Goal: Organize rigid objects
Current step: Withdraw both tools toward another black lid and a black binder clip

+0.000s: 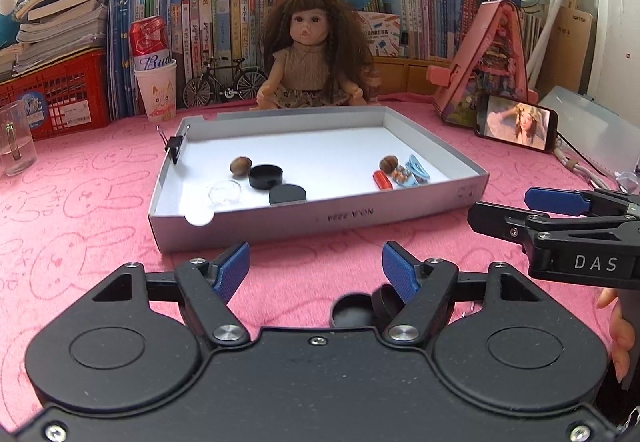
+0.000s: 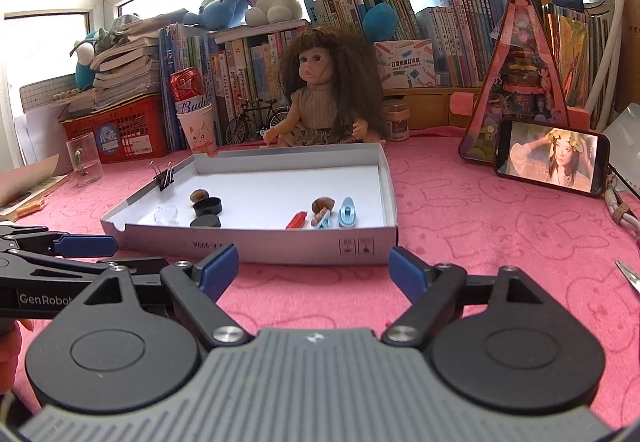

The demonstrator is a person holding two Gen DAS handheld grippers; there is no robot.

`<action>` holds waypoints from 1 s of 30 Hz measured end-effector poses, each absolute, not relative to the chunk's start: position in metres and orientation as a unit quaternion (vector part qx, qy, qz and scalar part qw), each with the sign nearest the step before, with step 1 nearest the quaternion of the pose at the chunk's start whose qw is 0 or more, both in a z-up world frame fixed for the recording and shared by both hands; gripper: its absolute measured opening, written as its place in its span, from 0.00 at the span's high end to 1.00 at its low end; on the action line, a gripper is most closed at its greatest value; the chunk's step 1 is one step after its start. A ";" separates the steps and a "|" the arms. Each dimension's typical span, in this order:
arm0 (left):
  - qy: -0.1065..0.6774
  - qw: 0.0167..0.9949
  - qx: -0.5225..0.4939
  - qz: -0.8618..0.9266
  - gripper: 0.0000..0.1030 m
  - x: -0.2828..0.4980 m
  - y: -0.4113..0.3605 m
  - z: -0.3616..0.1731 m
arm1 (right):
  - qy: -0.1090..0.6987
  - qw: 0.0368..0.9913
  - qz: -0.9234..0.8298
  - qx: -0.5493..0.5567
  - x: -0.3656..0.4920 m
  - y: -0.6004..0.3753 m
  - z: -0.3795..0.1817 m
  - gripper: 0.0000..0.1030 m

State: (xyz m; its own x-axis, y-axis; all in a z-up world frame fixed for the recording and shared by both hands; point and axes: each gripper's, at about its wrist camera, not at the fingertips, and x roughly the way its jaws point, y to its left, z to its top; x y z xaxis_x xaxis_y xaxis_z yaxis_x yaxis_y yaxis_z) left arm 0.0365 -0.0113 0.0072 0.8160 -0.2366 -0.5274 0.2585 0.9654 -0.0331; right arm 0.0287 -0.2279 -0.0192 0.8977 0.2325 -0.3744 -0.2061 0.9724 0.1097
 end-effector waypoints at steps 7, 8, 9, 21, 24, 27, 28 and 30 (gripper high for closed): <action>0.279 0.950 0.032 -0.136 0.31 0.020 -0.012 -0.003 | 0.202 0.971 0.124 0.028 0.011 -0.229 -0.032 0.11; 0.280 0.950 0.034 -0.138 0.31 0.018 -0.012 -0.004 | 0.201 0.971 0.124 0.028 0.009 -0.229 -0.034 0.11; 0.279 0.949 0.036 -0.140 0.31 0.015 -0.012 -0.005 | 0.197 0.972 0.125 0.030 0.007 -0.230 -0.035 0.11; 0.265 0.955 0.060 -0.121 0.31 0.004 -0.007 -0.009 | 0.191 0.971 0.144 0.020 -0.007 -0.227 -0.035 0.09; 0.264 0.956 0.063 -0.113 0.31 0.005 -0.002 -0.009 | 0.197 0.969 0.149 0.012 -0.008 -0.224 -0.038 0.09; 0.266 0.956 0.065 -0.105 0.31 0.004 0.004 -0.009 | 0.202 0.967 0.153 0.006 -0.008 -0.221 -0.041 0.09; 0.267 0.956 0.066 -0.101 0.31 0.004 0.006 -0.010 | 0.203 0.967 0.154 0.005 -0.008 -0.219 -0.042 0.09; 0.272 0.956 0.070 -0.091 0.31 0.004 0.011 -0.012 | 0.205 0.966 0.156 0.001 -0.008 -0.216 -0.044 0.09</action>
State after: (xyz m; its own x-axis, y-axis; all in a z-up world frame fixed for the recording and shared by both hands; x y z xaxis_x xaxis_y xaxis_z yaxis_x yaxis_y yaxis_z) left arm 0.0036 0.0109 -0.0115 0.8357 -0.1359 -0.5321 0.2115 0.9738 0.0835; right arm -0.0083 -0.2159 -0.0439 0.8671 0.3014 -0.3966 -0.3005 0.9515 0.0661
